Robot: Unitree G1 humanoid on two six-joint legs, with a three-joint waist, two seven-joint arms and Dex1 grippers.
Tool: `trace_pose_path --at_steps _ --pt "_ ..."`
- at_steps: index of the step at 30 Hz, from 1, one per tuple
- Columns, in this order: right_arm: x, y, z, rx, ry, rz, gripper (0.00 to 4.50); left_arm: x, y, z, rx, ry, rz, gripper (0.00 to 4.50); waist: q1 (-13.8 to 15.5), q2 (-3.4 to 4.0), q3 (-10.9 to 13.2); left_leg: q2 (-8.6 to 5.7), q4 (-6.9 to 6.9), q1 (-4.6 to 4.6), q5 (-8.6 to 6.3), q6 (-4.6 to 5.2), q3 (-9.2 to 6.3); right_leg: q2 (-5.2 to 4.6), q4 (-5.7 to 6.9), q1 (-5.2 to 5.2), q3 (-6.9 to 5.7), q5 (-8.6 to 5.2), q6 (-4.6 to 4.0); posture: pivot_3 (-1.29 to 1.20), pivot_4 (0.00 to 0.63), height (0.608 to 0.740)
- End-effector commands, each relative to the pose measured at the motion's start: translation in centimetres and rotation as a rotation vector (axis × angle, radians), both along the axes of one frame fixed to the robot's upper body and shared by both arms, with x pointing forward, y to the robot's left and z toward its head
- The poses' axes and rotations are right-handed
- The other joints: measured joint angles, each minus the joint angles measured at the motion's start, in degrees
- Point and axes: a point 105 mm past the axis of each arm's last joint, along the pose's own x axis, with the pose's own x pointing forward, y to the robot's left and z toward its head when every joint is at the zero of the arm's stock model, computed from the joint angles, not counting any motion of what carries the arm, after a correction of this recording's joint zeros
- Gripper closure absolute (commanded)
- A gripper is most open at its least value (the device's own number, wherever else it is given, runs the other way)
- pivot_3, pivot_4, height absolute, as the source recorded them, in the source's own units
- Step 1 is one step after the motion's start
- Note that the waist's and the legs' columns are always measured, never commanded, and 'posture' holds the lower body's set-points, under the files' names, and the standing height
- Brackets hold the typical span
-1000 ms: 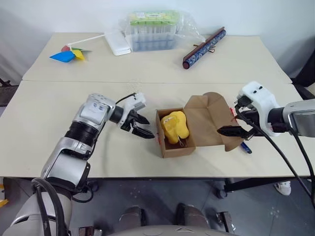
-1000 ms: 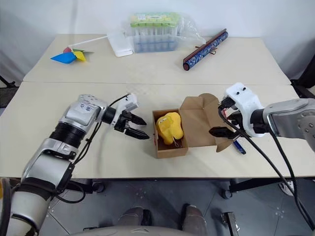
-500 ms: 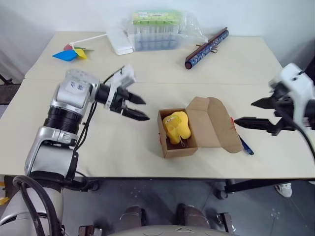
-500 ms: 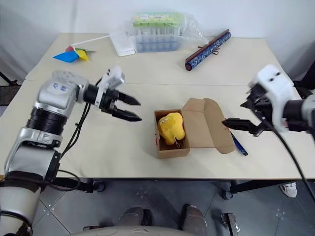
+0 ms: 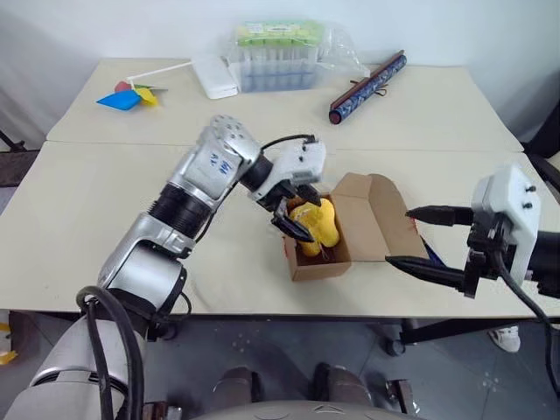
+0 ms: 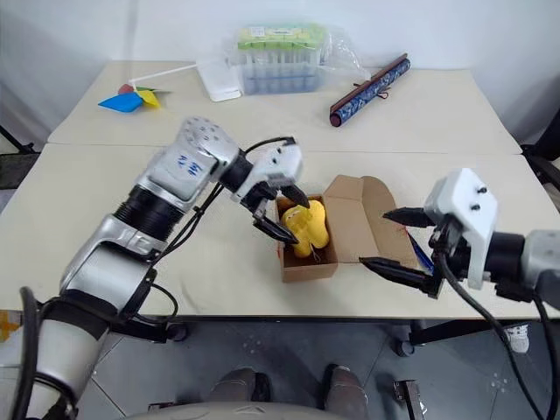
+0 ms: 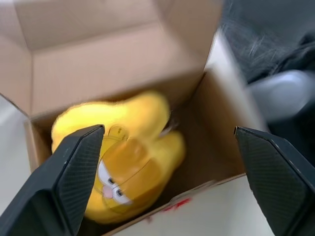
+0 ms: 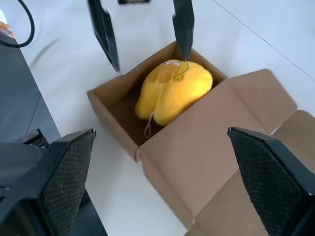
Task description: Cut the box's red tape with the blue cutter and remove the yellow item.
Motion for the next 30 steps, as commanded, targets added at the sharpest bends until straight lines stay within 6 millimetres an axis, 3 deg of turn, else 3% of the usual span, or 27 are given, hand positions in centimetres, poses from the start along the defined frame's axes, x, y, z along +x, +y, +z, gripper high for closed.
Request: trace_pose_path --at_steps 1,12,15,19,28,30 --pt "-0.4 0.0 1.1 0.005 -0.111 -0.036 0.0 1.0 -0.2 0.0 0.08 -0.11 -0.017 0.03 -0.04 0.0 0.0 0.01 0.01 0.0 0.0 0.0 -0.06 0.0 0.01 0.0 0.0 0.0 -0.01 0.0 0.15 0.74" --pt "-1.0 0.3 0.5 0.024 -0.132 -0.088 0.0 2.3 -1.4 -2.3 0.167 -0.234 -0.072 0.03 0.12 -0.01 0.0 0.03 0.04 0.03 -0.02 0.04 -0.39 0.0 0.02 0.01 0.04 -0.01 -0.02 0.0 0.15 0.74" --pt "-1.0 0.3 0.6 0.024 -0.14 -0.095 0.0 2.4 -1.3 -3.1 0.2 -0.257 -0.091 0.63 0.09 -0.01 0.0 0.03 0.06 0.04 -0.03 0.06 -0.4 -0.01 0.02 0.02 0.05 0.0 -0.02 0.0 0.15 0.74" --pt "-0.9 0.3 0.8 0.023 -0.142 -0.101 0.0 2.7 -1.3 -3.5 0.211 -0.288 -0.095 1.8 0.04 -0.01 0.0 0.04 0.08 0.05 -0.03 0.06 -0.39 0.0 0.03 0.02 0.06 -0.01 -0.03 0.0 0.15 0.74" --pt "-0.6 -0.1 1.2 0.018 -0.176 -0.088 0.0 2.4 -2.3 -0.9 0.079 -0.204 -0.064 4.28 0.09 -0.01 0.0 0.04 0.1 0.04 -0.05 0.1 -0.39 -0.01 0.04 0.02 0.08 -0.01 -0.03 0.0 0.15 0.74" --pt "-0.4 -0.2 1.4 0.014 -0.186 -0.083 0.0 2.1 -2.6 0.2 0.032 -0.158 -0.054 4.49 0.08 -0.01 0.01 0.03 0.1 0.04 -0.06 0.11 -0.37 -0.01 0.03 0.01 0.08 -0.01 -0.02 0.0 0.15 0.74"
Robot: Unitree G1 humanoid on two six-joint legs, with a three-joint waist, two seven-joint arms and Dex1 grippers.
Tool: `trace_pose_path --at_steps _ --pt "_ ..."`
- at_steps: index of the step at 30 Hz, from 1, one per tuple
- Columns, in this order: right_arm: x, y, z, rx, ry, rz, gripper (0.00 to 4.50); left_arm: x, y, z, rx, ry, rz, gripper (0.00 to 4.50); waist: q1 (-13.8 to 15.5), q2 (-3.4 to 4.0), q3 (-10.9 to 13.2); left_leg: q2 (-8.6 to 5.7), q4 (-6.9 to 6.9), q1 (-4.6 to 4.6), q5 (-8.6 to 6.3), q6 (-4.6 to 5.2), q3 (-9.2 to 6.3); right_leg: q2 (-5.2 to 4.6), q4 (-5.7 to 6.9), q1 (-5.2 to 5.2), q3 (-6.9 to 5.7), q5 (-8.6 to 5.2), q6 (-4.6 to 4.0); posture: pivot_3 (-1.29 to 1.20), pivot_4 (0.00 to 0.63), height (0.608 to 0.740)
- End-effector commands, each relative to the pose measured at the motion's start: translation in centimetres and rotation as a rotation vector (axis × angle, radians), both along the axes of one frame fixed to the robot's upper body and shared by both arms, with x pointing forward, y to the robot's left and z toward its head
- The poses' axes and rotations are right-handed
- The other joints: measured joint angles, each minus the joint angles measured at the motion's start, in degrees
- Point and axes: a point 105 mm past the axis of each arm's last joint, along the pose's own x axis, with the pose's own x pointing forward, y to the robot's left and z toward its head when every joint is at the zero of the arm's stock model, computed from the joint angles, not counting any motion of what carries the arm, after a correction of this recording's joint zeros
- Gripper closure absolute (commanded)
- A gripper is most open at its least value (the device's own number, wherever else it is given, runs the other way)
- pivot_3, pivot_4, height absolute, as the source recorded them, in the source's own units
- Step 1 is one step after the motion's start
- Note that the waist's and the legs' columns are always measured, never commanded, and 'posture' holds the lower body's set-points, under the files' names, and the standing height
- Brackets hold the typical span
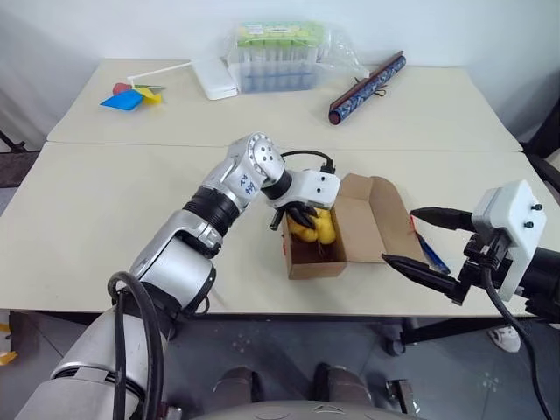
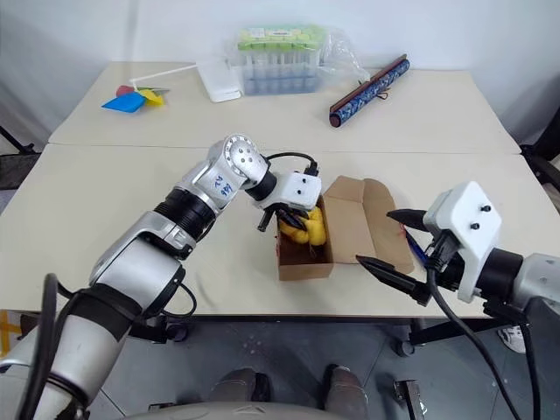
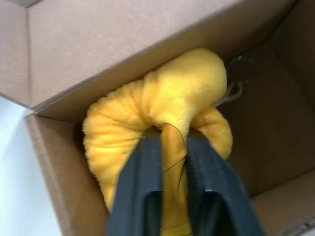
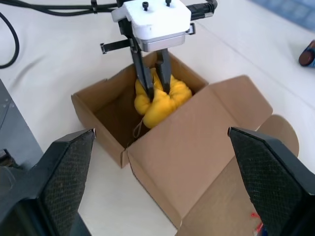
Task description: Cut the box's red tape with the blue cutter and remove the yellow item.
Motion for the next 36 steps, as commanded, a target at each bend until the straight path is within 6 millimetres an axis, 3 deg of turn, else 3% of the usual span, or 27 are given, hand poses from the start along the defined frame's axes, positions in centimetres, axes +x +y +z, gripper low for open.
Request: trace_pose_path --at_steps 1,9,18,23,26,30,34,36 --pt "0.1 -0.4 1.3 -0.025 -0.071 0.006 0.0 -0.4 -0.9 2.8 -0.093 0.059 -0.002 4.49 -0.03 -0.02 0.01 0.0 0.0 0.0 0.0 0.0 0.01 0.0 0.0 0.0 0.0 0.0 0.0 0.0 0.15 0.74" --pt "0.8 -0.6 1.9 -0.047 -0.087 0.036 0.0 -0.3 -0.7 7.3 -0.248 0.095 0.032 4.49 -0.12 -0.04 0.03 0.0 -0.01 -0.01 0.0 0.0 0.05 0.0 0.0 -0.03 -0.01 0.0 0.0 0.0 0.15 0.74" --pt "1.5 -1.0 2.5 -0.078 -0.086 0.078 0.0 0.4 0.4 10.7 -0.456 0.136 0.141 4.49 -0.2 -0.04 0.03 -0.01 -0.02 -0.01 0.0 0.0 0.1 0.0 0.02 -0.03 0.0 0.0 0.01 0.0 0.15 0.74" --pt "2.0 -1.5 2.8 -0.09 -0.091 0.111 0.0 2.3 4.4 13.4 -0.597 0.093 0.351 4.49 -0.39 -0.04 0.03 0.0 -0.03 -0.01 0.01 -0.02 0.11 0.0 0.04 -0.05 -0.01 0.0 0.01 0.0 0.15 0.74" --pt "2.4 -1.5 3.2 -0.044 -0.113 0.156 0.0 4.3 8.9 12.8 -0.596 0.014 0.569 4.49 -0.63 -0.04 0.03 0.0 -0.12 0.08 0.02 -0.04 0.12 0.0 0.1 -0.05 0.02 0.0 0.01 0.0 0.15 0.74" --pt "2.8 -1.5 3.2 -0.03 -0.125 0.205 0.0 5.6 13.2 11.2 -0.56 -0.059 0.79 4.49 -0.37 -0.04 0.03 -0.01 -0.11 0.1 0.04 -0.07 0.17 0.01 0.17 -0.05 0.0 0.01 0.02 0.0 0.15 0.74" --pt "4.3 -0.3 3.9 0.042 -0.135 0.326 0.0 5.4 20.5 4.3 -0.369 -0.084 1.144 4.49 -0.8 -0.04 0.03 -0.02 -0.1 0.11 0.05 -0.09 0.22 0.01 0.19 -0.04 0.02 0.01 0.03 0.0 0.15 0.74" --pt "4.9 -0.1 4.2 0.069 -0.135 0.354 0.0 4.9 21.3 3.2 -0.347 -0.087 1.196 4.49 -1.21 -0.1 0.06 -0.01 -0.11 0.17 0.07 -0.12 0.23 0.01 0.31 -0.05 0.02 0.01 0.03 0.0 0.15 0.74"
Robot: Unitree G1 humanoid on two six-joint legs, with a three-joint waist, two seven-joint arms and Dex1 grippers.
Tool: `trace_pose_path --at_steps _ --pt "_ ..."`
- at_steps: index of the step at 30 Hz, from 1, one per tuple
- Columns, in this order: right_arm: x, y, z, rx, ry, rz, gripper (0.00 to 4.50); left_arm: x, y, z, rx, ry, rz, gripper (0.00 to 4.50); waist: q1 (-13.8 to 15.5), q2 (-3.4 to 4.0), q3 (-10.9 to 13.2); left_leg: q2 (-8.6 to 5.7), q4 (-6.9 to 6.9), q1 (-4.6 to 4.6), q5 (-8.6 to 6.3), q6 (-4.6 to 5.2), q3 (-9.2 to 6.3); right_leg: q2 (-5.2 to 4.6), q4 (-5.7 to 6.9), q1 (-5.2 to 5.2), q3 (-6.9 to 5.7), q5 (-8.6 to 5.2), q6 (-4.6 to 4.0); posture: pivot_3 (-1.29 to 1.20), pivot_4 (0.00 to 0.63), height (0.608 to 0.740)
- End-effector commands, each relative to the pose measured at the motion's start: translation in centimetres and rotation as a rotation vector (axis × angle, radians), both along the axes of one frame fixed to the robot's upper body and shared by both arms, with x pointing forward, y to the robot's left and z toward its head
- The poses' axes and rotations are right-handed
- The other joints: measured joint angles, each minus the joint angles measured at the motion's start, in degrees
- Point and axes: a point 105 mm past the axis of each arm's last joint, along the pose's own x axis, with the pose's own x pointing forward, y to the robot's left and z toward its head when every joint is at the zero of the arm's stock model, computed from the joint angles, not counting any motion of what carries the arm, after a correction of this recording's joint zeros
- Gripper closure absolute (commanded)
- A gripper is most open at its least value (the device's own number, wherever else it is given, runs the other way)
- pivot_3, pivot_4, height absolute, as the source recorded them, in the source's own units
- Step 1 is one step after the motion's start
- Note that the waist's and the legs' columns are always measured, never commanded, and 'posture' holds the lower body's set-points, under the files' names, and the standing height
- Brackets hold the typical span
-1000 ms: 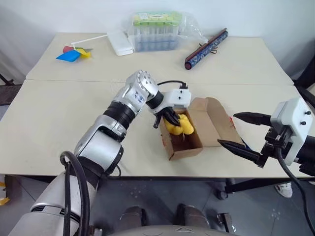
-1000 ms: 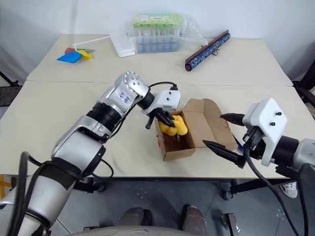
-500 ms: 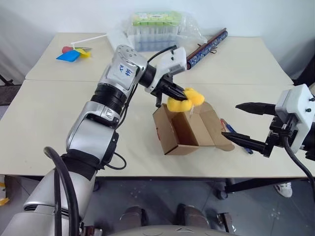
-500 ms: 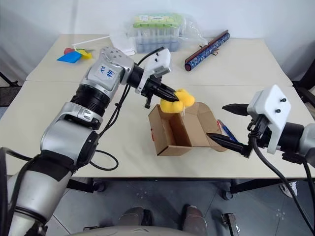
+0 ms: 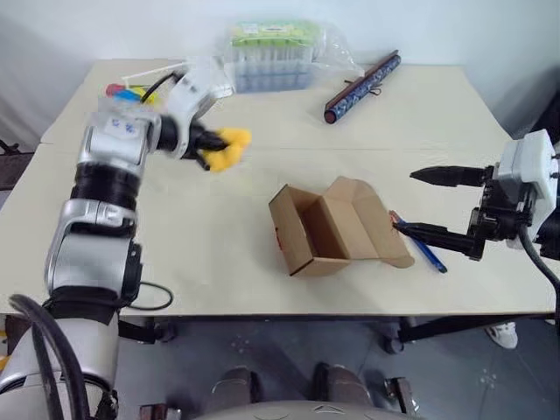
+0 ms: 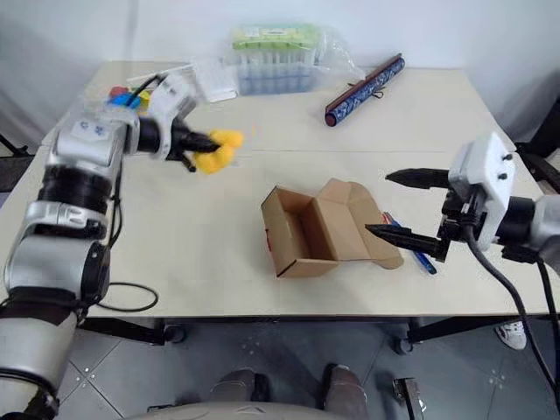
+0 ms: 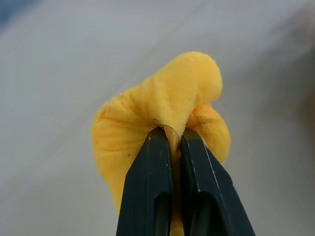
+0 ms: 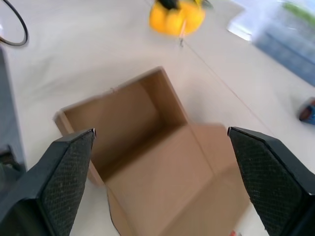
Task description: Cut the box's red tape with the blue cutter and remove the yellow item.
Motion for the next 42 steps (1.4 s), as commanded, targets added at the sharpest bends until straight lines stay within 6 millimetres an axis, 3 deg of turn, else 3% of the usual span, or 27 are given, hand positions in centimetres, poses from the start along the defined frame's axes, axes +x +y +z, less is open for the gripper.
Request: trace_pose_path --at_steps 1,7,11,14,18,22,28,31,34,37,39,42 --pt "0.5 0.1 0.6 0.025 -0.018 0.056 0.0 -0.5 0.8 0.4 0.058 -0.038 0.08 4.49 0.15 -0.2 0.12 0.01 0.01 -0.05 0.03 -0.05 0.01 0.0 0.06 -0.02 -0.05 0.0 0.0 0.0 0.15 0.74" --pt "1.5 0.8 0.0 0.027 0.013 0.152 0.0 -2.0 2.1 -1.9 0.12 0.017 0.155 4.49 0.62 -0.31 0.1 0.04 0.04 -0.07 0.07 -0.13 -0.01 0.06 0.16 0.03 -0.13 0.0 0.0 0.0 0.15 0.74" --pt "2.4 1.2 -0.1 0.021 0.017 0.172 0.0 -3.0 2.5 -3.1 0.151 0.06 0.165 3.34 0.47 -0.29 0.09 0.05 0.04 -0.03 0.08 -0.15 0.04 0.07 0.17 0.04 -0.1 -0.01 -0.01 0.0 0.15 0.74" --pt "2.9 1.7 0.0 0.014 0.012 0.197 0.0 -3.7 2.8 -2.8 0.15 0.06 0.172 2.38 -0.26 -0.27 0.08 0.06 -0.02 0.03 0.09 -0.17 0.06 0.07 0.19 0.02 -0.07 -0.01 -0.02 0.0 0.15 0.74" --pt "3.4 1.8 0.4 0.003 -0.001 0.206 0.0 -4.4 3.1 -1.2 0.127 0.03 0.177 1.15 -0.78 -0.26 0.09 0.08 -0.06 0.04 0.11 -0.22 0.05 0.07 0.24 0.0 -0.09 -0.03 -0.05 0.0 0.15 0.74" --pt "3.8 1.8 0.6 -0.007 -0.01 0.211 0.0 -5.4 1.9 1.8 0.023 -0.016 0.133 0.03 -0.77 -0.24 0.1 0.09 -0.05 0.01 0.12 -0.23 0.05 0.07 0.26 -0.03 -0.07 -0.03 -0.05 0.0 0.15 0.74" --pt "4.3 1.6 0.8 -0.014 -0.014 0.21 0.0 -8.1 1.1 5.2 -0.068 -0.07 0.028 0.03 -0.66 -0.22 0.12 0.1 -0.05 -0.03 0.11 -0.23 0.0 0.07 0.24 -0.05 -0.08 -0.03 -0.05 0.0 0.15 0.74" --pt "4.5 1.2 0.8 -0.019 -0.014 0.205 0.0 -8.8 0.6 7.4 -0.173 -0.189 -0.038 0.03 -0.61 -0.2 0.13 0.09 -0.04 -0.03 0.11 -0.24 -0.01 0.07 0.24 -0.04 -0.08 -0.03 -0.05 0.0 0.15 0.74" --pt "4.6 0.5 0.6 -0.023 -0.013 0.18 0.0 -10.3 -1.0 8.7 -0.246 -0.445 -0.19 0.03 -0.71 -0.17 0.12 0.1 -0.05 0.0 0.11 -0.24 -0.09 0.07 0.21 -0.02 -0.05 -0.03 -0.05 0.0 0.15 0.74" --pt "4.3 -0.6 0.1 -0.03 0.008 0.141 0.0 -13.2 -2.6 7.7 -0.463 -0.444 -0.351 0.03 -0.61 -0.19 0.13 0.13 -0.02 -0.03 0.11 -0.24 -0.19 0.06 0.21 -0.02 -0.06 -0.03 -0.05 0.0 0.15 0.74" --pt "4.1 -1.6 -0.6 -0.054 0.032 0.117 0.0 -14.5 -2.9 6.0 -0.422 -0.442 -0.423 0.03 -0.66 -0.19 0.13 0.12 0.01 -0.07 0.11 -0.24 -0.15 0.06 0.22 -0.02 -0.11 -0.03 -0.05 0.0 0.15 0.74" --pt "3.4 -3.9 -2.6 -0.096 0.085 0.061 0.0 -16.0 -1.8 2.6 -0.372 -0.342 -0.456 0.03 -0.59 -0.19 0.13 0.1 -0.05 0.01 0.1 -0.26 -0.09 0.06 0.18 0.01 -0.09 -0.03 -0.06 0.0 0.15 0.74"
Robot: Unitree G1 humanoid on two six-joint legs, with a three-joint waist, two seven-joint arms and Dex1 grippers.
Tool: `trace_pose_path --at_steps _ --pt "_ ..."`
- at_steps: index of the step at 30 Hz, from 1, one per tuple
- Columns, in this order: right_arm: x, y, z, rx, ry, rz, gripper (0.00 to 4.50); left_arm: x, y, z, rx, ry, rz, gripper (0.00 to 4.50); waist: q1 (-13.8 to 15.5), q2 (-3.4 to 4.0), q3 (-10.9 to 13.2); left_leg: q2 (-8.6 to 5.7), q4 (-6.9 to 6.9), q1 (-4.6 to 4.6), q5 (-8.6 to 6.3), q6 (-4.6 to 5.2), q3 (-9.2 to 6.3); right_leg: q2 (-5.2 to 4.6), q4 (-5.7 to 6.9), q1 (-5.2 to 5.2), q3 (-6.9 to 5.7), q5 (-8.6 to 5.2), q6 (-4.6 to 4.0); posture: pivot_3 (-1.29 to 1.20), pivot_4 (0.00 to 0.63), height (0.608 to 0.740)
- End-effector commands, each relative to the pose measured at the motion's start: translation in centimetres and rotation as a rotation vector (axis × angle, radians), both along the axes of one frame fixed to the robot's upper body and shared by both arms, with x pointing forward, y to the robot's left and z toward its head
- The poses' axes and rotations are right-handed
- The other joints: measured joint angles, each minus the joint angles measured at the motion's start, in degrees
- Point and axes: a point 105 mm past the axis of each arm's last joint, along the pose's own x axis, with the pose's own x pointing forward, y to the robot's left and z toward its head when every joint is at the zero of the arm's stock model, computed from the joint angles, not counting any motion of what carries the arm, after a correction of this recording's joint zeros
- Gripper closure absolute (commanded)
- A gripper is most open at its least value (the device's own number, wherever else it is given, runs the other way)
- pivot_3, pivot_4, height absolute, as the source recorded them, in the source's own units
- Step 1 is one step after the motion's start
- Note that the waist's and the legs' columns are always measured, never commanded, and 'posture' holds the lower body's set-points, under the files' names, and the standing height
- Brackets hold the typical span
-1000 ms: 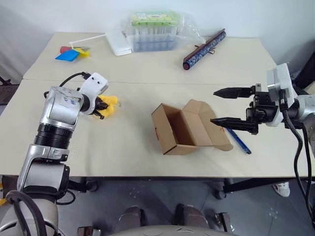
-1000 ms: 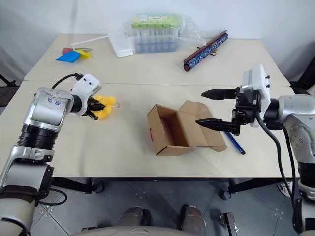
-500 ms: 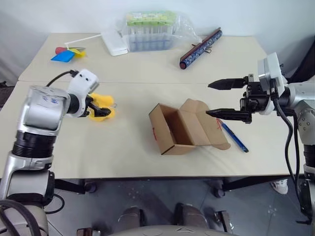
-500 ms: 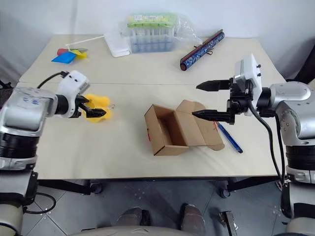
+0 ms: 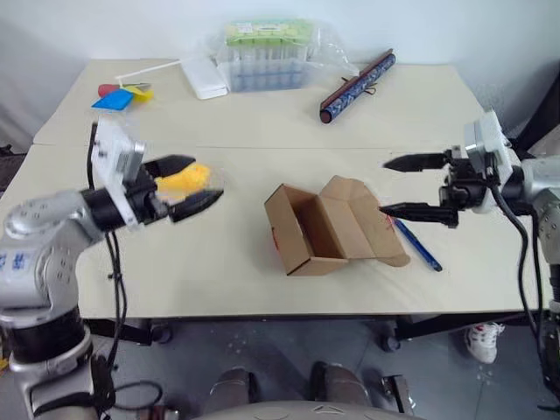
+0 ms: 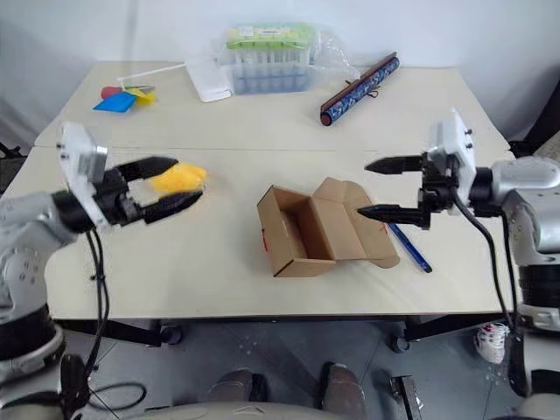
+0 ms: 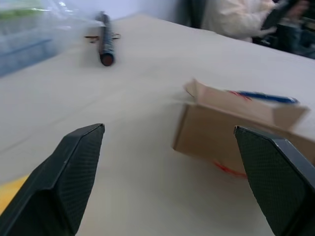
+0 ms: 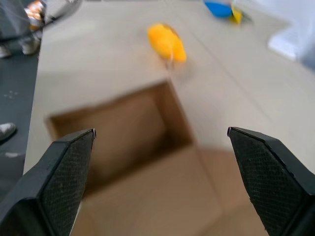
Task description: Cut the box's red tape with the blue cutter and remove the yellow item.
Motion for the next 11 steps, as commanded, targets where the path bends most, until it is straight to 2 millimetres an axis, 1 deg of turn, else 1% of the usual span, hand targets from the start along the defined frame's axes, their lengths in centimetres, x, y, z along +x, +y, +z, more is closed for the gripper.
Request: trace_pose_path --at_steps 1,2,4,6,8,9,11 --pt "-1.1 -2.5 -0.1 -0.028 -0.018 -0.046 0.0 -2.0 1.2 -1.6 0.065 -0.001 -0.057 0.03 0.04 0.0 0.0 0.0 0.02 0.0 0.0 0.0 0.01 0.0 0.0 0.01 0.01 0.0 0.0 0.0 0.15 0.74" --pt "-1.3 -3.2 -0.6 -0.019 -0.008 -0.061 0.0 -2.3 2.0 -2.4 0.073 0.023 -0.052 0.03 0.0 0.01 0.0 0.0 0.02 0.01 0.0 0.0 0.04 0.0 -0.05 0.04 0.0 0.0 -0.01 0.0 0.15 0.74" --pt "-1.6 -5.0 -2.2 -0.035 0.024 -0.114 0.0 -2.9 3.6 -3.8 0.09 0.064 -0.046 0.03 0.04 0.02 0.0 0.0 0.03 0.08 0.0 0.0 0.05 0.0 -0.07 0.09 0.04 -0.02 -0.04 0.0 0.15 0.74" --pt "-1.8 -6.4 -3.3 -0.038 0.05 -0.157 0.0 -3.1 4.6 -4.5 0.101 0.087 -0.04 0.03 0.06 0.02 0.0 0.02 0.03 0.08 0.01 0.0 0.08 0.01 -0.17 0.13 0.03 -0.05 -0.1 0.0 0.15 0.74" --pt "-2.2 -8.0 -4.9 -0.067 0.07 -0.21 0.0 -3.1 5.9 -5.4 0.121 0.101 -0.03 0.03 0.12 0.04 0.01 0.01 0.04 0.11 0.01 0.01 0.08 0.0 -0.17 0.15 0.07 -0.06 -0.11 0.0 0.15 0.74" --pt "-2.6 -8.9 -5.8 -0.076 0.085 -0.226 0.0 -3.1 6.6 -5.7 0.121 0.101 -0.017 0.03 0.08 0.05 0.0 0.01 0.04 0.14 0.01 0.01 0.08 0.0 -0.17 0.15 0.09 -0.06 -0.11 0.0 0.15 0.74" --pt "-3.0 -10.3 -6.9 -0.081 0.1 -0.271 0.0 -3.0 7.4 -6.2 0.11 0.117 -0.01 0.03 0.06 0.06 -0.01 0.02 0.0 0.21 0.01 0.01 0.07 0.0 -0.14 0.15 0.15 -0.06 -0.12 0.0 0.15 0.74"
